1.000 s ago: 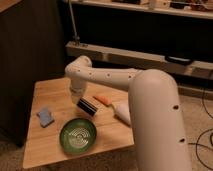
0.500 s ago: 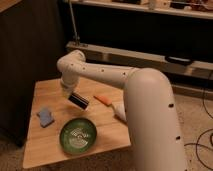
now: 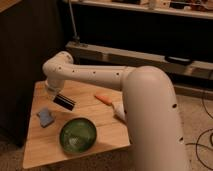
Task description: Place the eraser on the white sponge
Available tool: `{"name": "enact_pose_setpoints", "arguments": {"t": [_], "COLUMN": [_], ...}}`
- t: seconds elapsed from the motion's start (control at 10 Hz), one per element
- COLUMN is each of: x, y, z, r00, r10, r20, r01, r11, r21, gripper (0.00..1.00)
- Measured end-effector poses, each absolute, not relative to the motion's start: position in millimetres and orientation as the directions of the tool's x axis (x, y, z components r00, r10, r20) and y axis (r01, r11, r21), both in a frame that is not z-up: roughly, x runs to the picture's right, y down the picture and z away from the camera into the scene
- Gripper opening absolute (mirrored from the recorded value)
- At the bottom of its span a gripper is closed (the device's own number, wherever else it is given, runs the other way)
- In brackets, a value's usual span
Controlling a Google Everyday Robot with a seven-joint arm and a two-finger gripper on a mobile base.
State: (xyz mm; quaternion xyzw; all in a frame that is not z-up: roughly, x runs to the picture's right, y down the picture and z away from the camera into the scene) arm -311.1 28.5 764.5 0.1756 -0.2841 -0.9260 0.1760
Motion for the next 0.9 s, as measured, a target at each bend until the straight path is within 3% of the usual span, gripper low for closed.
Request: {"name": "enact_pose_setpoints", "arguments": {"t": [0.6,0.9], "x": [-357,-365], "y": [42,37], "z": [777,779], "r00": [-0.878,-0.799], "r10": [-0.319,-0.305], "r20": [-0.356,-0.519], "r01": [0.136,0.04], "r11": [-0.88,-0.887], "r21": [0.455,0.46], "gripper": [0.0,0.0]}}
